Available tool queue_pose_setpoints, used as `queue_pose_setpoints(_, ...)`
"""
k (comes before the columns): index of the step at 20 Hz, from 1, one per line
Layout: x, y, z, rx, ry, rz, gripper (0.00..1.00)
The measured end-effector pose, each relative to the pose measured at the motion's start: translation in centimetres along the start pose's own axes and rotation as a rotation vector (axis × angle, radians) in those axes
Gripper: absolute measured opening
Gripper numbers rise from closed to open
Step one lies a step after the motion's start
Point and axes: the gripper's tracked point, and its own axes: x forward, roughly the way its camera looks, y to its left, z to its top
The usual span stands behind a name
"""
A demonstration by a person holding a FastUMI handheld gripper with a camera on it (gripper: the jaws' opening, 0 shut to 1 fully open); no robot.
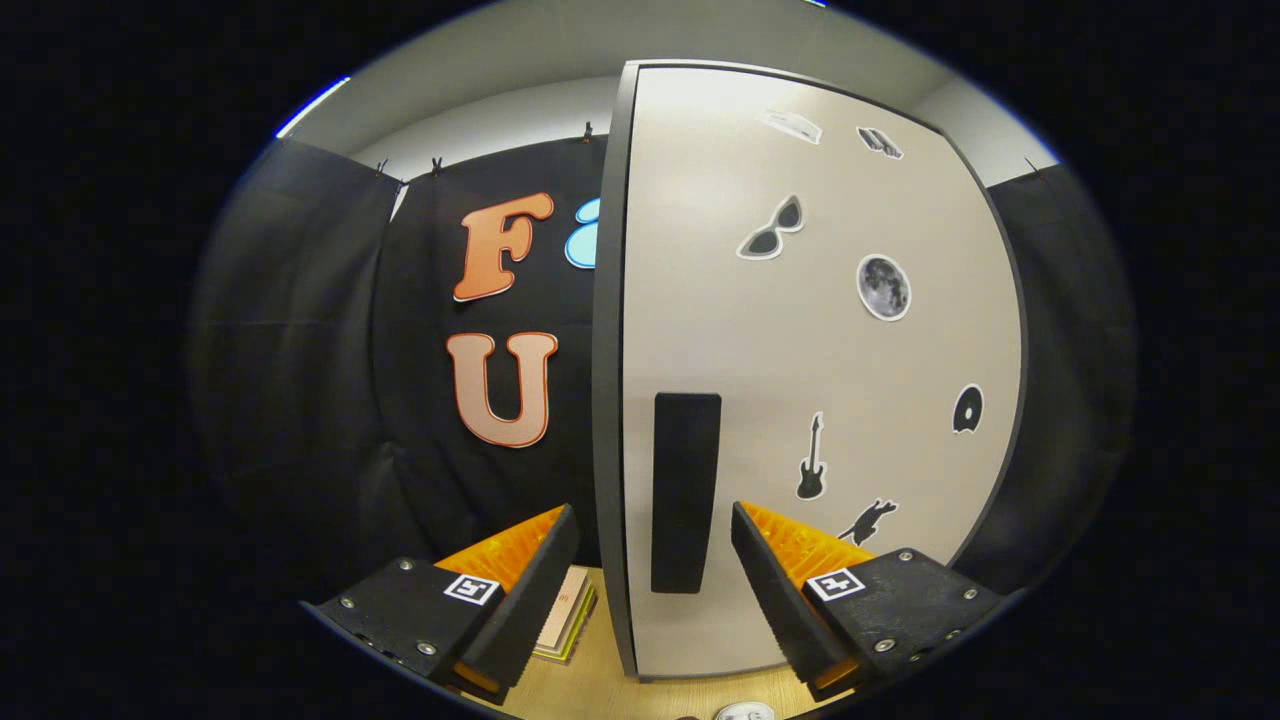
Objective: Open the shoe cabinet door, grab the shoes and put them into the shoe cabinet, then close the shoe cabinet door.
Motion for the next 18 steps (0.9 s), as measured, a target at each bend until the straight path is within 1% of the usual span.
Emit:
queue_pose_setpoints(6, 2.0, 0.1, 0.0, 0.008, -0.013, -0.011, 0.96)
queue_pose_setpoints(8, 2.0, 0.0, 0.3, 0.004, -0.024, -0.014, 0.92)
queue_pose_setpoints(9, 2.0, -0.2, 0.5, 0.004, -0.031, -0.018, 0.86)
queue_pose_setpoints(10, 2.0, -0.3, 0.4, 0.004, -0.030, -0.020, 0.82)
queue_pose_setpoints(11, 2.0, -0.7, 0.4, 0.002, -0.030, -0.032, 0.71)
queue_pose_setpoints(12, 2.0, -1.3, 0.4, 0.000, -0.023, -0.047, 0.64)
queue_pose_setpoints(13, 1.9, -1.6, 0.2, 0.009, -0.014, -0.049, 0.49)
queue_pose_setpoints(14, 1.9, -1.6, 0.1, 0.039, -0.010, -0.040, 0.40)
queue_pose_setpoints(15, 1.7, -1.5, 0.0, 0.058, -0.001, -0.031, 0.38)
queue_pose_setpoints(18, 1.2, -1.6, 0.1, 0.040, 0.008, -0.035, 0.31)
